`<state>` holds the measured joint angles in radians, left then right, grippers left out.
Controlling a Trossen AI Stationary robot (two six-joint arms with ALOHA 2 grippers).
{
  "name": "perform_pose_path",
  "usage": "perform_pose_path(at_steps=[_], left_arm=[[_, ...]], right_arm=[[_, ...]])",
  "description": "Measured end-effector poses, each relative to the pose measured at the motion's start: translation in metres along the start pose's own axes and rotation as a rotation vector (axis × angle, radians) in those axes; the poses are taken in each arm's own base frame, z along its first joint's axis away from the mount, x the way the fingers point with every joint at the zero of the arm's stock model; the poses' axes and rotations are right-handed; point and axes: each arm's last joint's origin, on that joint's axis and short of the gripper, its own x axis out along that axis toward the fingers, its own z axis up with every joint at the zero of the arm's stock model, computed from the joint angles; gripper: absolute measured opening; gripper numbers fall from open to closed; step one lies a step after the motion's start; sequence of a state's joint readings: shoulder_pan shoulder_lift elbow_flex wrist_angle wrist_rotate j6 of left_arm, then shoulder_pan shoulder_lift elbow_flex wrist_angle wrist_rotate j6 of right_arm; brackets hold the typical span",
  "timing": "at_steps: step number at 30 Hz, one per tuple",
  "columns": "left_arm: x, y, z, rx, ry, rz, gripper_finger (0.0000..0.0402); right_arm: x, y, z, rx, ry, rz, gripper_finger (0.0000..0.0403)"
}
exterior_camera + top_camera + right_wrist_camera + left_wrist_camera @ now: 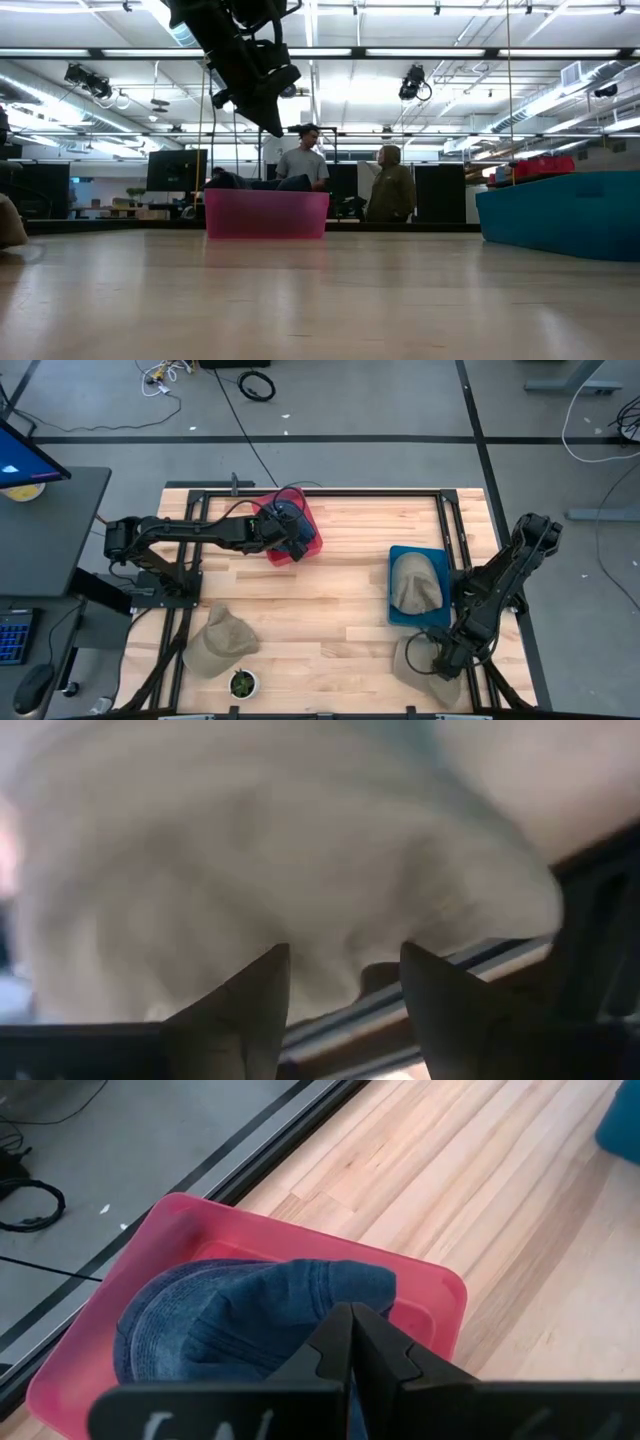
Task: Pick & Place hat
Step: Put the right brown cap into the blue bin
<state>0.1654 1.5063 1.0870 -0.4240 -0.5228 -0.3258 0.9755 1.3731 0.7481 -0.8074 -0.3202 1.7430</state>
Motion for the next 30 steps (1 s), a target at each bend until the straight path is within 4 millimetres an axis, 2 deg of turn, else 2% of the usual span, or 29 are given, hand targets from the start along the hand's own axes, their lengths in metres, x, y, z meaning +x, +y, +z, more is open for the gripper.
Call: perform_pose_path(at_steps=[4,8,11,13,15,19,24,30], left_arm=[[0.0,0.0,0.0,0.03,0.0,0.0,0.0014],[0.0,0.0,0.0,0.034,-0.001,0.001,0.0014],[0.0,0.0,0.0,0.034,-0.001,0.001,0.0014],[0.0,0.0,0.0,0.034,-0.001,0.001,0.0014],[0.0,0.0,0.0,0.034,-0.001,0.001,0.0014],[0.0,0.0,0.0,0.032,-0.003,0.0,0.0014],[0.0,0.0,0.0,0.028,-0.004,0.0,0.0014],[0.0,0.0,0.0,0.028,-0.004,0.0,0.0014]], right_arm=[[0.013,-0.013,0.006,0.171,-0.022,-0.052,0.0172],[0.025,-0.016,0.013,0.146,-0.097,0.02,0.0121],[0.032,-0.016,0.019,0.152,-0.143,0.092,0.0069],[0.033,-0.014,0.02,0.172,-0.139,0.126,0.0026],[0.031,-0.011,0.019,0.156,-0.141,0.14,0.0012],[0.017,0.005,0.012,0.111,-0.135,0.2,0.0012],[-0.015,0.026,0.001,-0.015,-0.147,0.219,0.0006],[-0.057,0.04,0.001,-0.103,-0.301,0.217,0.0005]])
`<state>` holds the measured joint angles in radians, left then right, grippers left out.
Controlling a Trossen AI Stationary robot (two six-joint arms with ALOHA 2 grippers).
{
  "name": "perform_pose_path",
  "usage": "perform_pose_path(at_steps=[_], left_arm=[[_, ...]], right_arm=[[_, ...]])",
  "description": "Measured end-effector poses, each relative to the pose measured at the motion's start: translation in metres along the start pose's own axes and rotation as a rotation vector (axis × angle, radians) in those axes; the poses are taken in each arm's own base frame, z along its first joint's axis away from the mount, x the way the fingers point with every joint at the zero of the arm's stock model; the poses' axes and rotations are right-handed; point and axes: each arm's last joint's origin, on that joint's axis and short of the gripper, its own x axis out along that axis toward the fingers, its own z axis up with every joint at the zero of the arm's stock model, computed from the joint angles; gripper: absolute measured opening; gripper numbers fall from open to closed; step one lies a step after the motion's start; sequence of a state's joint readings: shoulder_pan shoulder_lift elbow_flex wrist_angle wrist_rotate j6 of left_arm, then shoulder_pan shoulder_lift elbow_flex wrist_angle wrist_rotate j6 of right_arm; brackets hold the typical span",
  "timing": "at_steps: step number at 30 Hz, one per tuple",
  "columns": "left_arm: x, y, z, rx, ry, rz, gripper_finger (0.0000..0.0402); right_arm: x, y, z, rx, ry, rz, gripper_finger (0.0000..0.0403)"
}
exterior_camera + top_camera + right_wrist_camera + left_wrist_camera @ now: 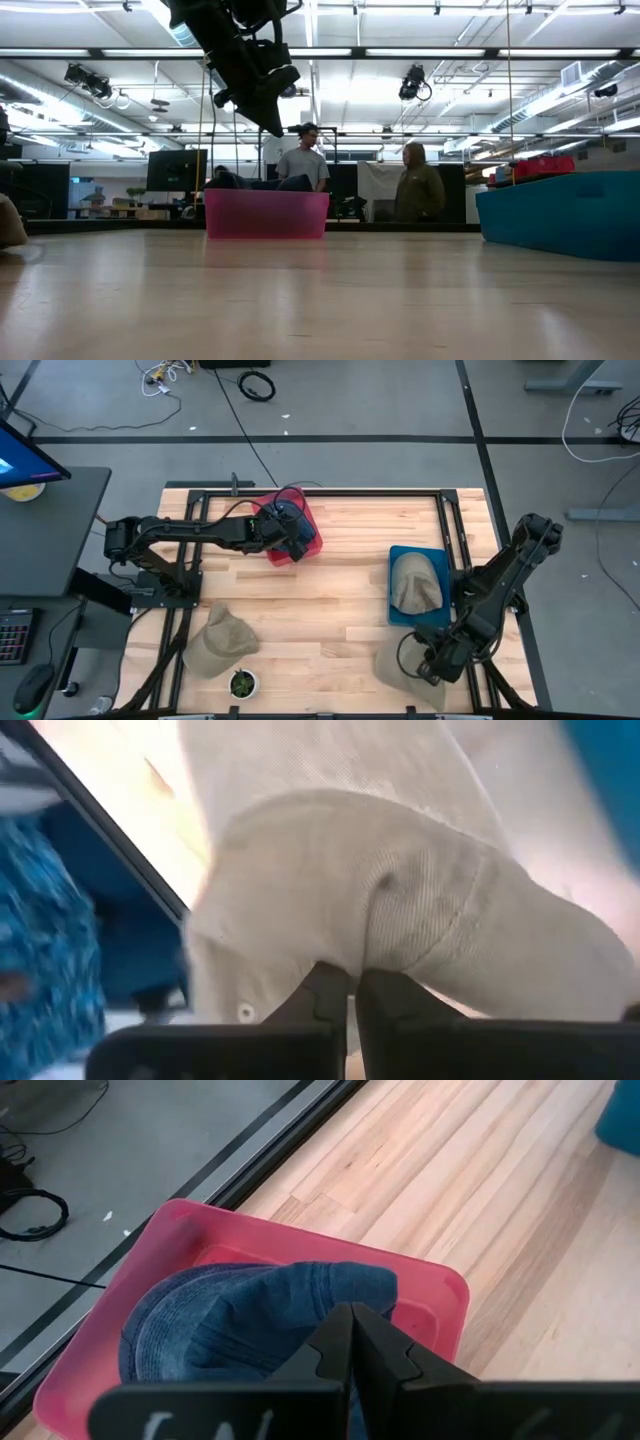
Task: Pick & Place hat
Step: Put the right brown cap into the blue bin
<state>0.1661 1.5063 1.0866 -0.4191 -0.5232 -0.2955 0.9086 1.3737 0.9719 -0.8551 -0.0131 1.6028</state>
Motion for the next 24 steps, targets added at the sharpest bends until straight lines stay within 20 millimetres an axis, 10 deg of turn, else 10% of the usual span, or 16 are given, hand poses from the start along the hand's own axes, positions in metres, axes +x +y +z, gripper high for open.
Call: perform_pose_path(at_steps=[24], left_arm=[[0.0,0.0,0.0,0.004,0.0,0.0,0.0014]], right_arm=[[-0.071,-0.009,0.057,0.2,-0.684,-0.273,0.0005]])
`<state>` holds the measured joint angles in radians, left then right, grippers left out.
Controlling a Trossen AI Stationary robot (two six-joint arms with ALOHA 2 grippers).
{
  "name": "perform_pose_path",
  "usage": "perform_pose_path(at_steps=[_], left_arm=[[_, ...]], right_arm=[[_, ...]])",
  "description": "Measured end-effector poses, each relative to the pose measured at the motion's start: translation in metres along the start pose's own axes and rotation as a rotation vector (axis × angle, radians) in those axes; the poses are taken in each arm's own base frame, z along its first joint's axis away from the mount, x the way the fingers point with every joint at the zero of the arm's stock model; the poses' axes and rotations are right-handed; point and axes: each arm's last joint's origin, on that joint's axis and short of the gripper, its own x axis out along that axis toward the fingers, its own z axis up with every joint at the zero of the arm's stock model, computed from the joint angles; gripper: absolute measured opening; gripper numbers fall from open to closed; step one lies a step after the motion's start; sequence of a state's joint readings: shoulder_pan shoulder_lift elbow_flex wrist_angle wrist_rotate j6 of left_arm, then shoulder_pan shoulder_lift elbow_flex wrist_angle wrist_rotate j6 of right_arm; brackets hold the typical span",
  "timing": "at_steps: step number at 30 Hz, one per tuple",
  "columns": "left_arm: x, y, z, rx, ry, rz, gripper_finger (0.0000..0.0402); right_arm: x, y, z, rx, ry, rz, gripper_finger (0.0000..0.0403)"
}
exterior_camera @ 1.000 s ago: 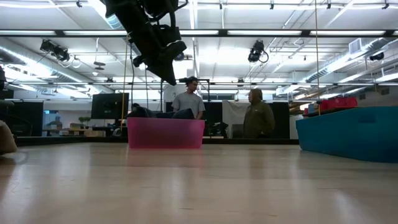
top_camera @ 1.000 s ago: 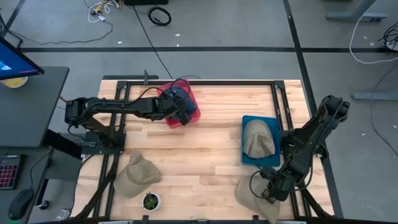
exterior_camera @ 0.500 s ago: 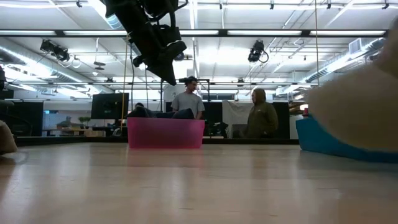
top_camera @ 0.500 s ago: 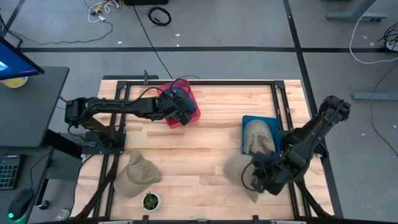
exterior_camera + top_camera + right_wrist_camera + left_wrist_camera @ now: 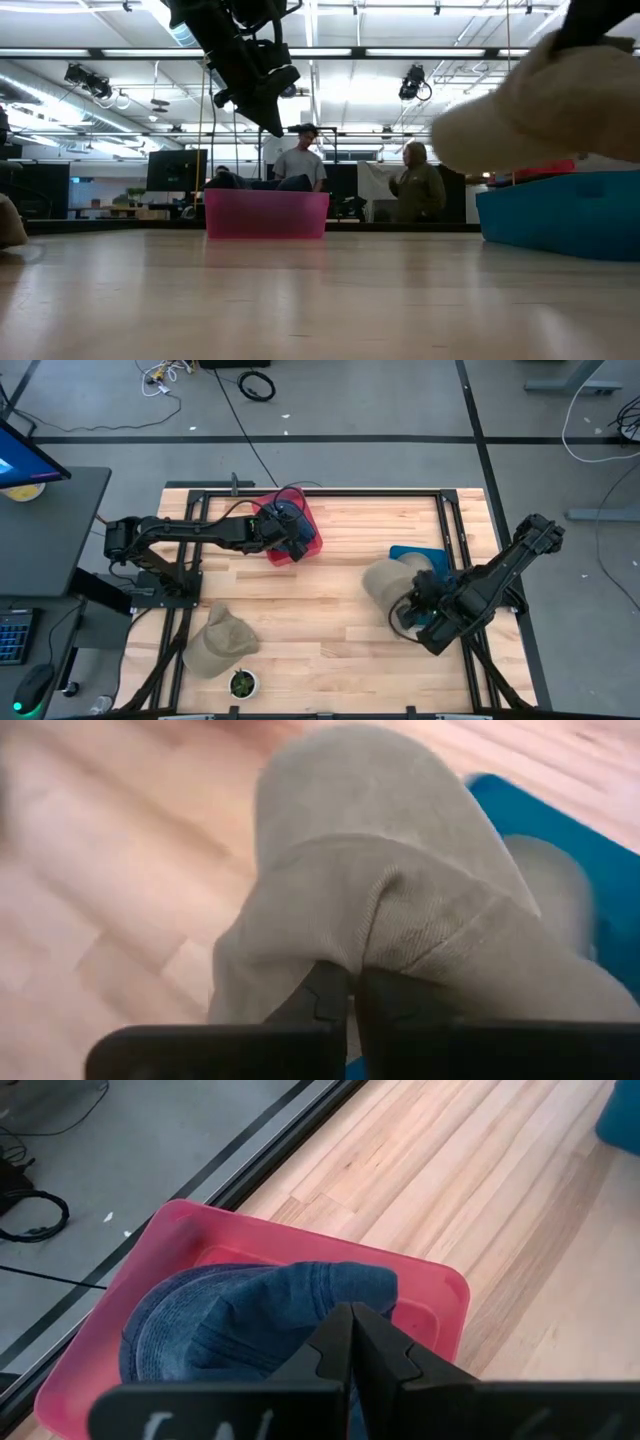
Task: Pick & Place hat
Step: Put the right brown cap into the blue bin
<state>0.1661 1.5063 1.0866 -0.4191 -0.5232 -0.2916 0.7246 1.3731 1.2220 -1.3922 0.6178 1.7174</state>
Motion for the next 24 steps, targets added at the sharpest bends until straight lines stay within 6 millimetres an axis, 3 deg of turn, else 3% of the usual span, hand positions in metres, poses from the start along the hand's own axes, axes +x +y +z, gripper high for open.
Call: perform_pose_path(at_steps=[5,10,17,24], left_arm=[[0.0,0.0,0.0,0.0,0.0,0.0,0.0014],[0.0,0.0,0.0,0.0,0.0,0.001,0.0014],[0.0,0.0,0.0,0.002,0.003,0.001,0.0014],[0.0,0.0,0.0,0.002,0.003,0.001,0.0014]], right_arm=[[-0.005,-0.016,-0.003,0.124,-0.027,-0.122,0.0006],[-0.006,-0.019,-0.007,0.175,-0.032,-0.117,0.0006],[0.007,-0.025,-0.016,0.191,-0.054,-0.17,0.0006],[0.027,-0.041,-0.032,0.213,0.082,-0.348,0.0006]])
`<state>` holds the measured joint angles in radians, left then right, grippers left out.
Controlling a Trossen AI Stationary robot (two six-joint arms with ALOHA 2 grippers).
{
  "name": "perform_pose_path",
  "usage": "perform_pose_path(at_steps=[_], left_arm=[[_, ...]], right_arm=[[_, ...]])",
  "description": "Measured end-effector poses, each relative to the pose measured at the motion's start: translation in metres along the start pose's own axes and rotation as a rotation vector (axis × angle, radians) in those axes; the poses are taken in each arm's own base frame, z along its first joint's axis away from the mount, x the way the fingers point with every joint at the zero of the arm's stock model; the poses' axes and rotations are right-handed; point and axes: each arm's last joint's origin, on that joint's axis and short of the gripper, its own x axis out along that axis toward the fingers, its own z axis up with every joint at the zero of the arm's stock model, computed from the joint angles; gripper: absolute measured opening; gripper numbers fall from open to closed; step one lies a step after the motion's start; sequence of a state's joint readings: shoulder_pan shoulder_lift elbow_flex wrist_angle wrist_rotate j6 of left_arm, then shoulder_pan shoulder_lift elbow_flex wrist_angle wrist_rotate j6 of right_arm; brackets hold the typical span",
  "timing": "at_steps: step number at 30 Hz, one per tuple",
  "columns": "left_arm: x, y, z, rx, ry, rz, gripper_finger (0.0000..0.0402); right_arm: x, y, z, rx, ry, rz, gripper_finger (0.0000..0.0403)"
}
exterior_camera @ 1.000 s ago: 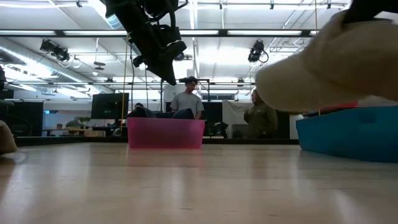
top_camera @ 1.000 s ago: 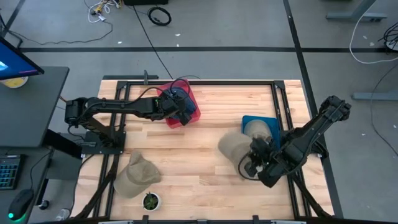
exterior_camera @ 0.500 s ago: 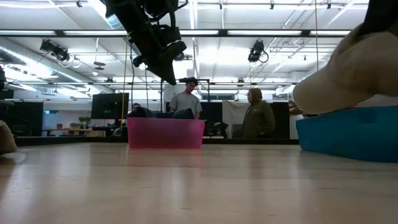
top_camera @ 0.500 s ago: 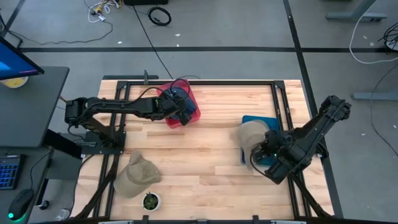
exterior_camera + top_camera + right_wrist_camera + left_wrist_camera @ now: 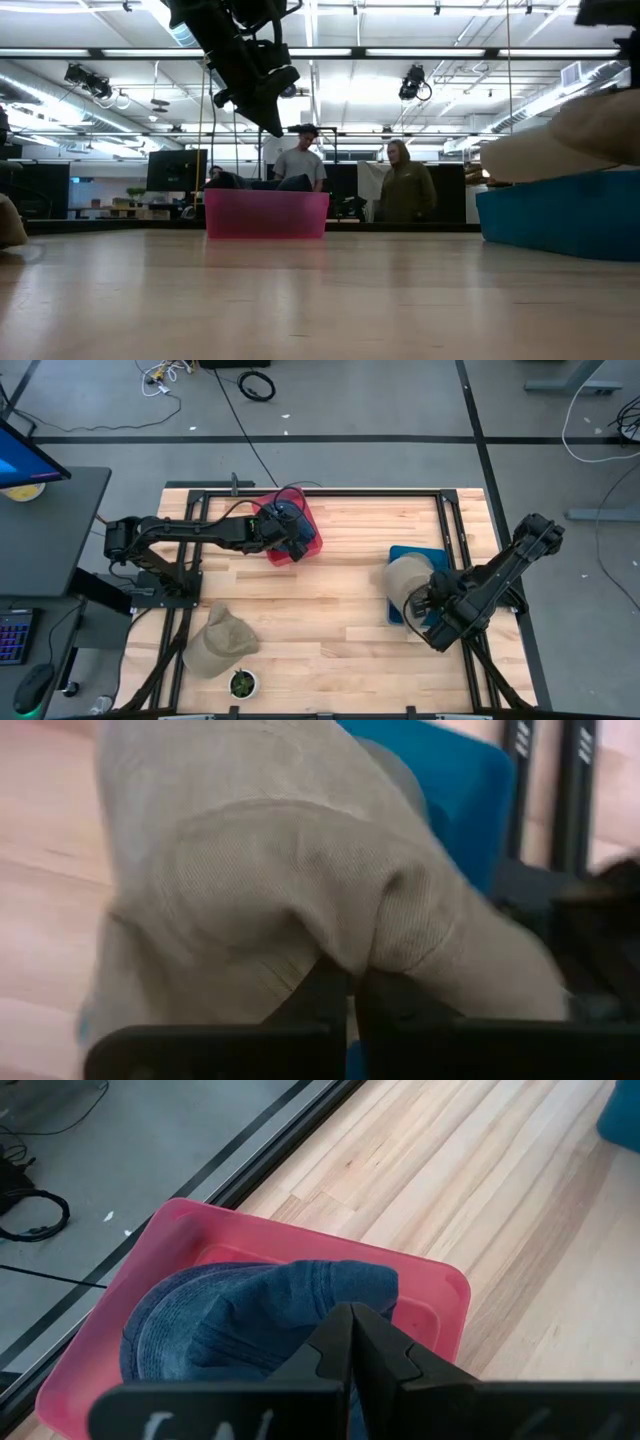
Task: Pick & Place hat
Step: Put the right brown cap into the blue bin
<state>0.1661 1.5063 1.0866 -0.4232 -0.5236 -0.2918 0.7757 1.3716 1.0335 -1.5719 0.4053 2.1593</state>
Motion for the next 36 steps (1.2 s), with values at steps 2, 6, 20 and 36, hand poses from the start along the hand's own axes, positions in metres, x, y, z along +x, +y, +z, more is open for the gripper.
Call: perform_pose_path(at_steps=[2,6,20,36], left_arm=[[0.0,0.0,0.0,0.0,0.0,0.0,0.0014],[0.0,0.0,0.0,0.0,0.0,0.0,0.0014],[0.0,0.0,0.0,-0.006,0.0,0.0,0.0014],[0.0,0.0,0.0,0.0,0.0,0.0,0.0014]], right_arm=[[0.001,-0.001,-0.001,0.001,0.026,-0.023,0.0006],[0.0,-0.003,-0.001,-0.016,0.082,-0.046,0.0006],[0.0,-0.001,-0.005,0.057,0.178,-0.044,0.0007],[0.082,0.015,-0.024,0.158,0.084,0.195,0.0009]])
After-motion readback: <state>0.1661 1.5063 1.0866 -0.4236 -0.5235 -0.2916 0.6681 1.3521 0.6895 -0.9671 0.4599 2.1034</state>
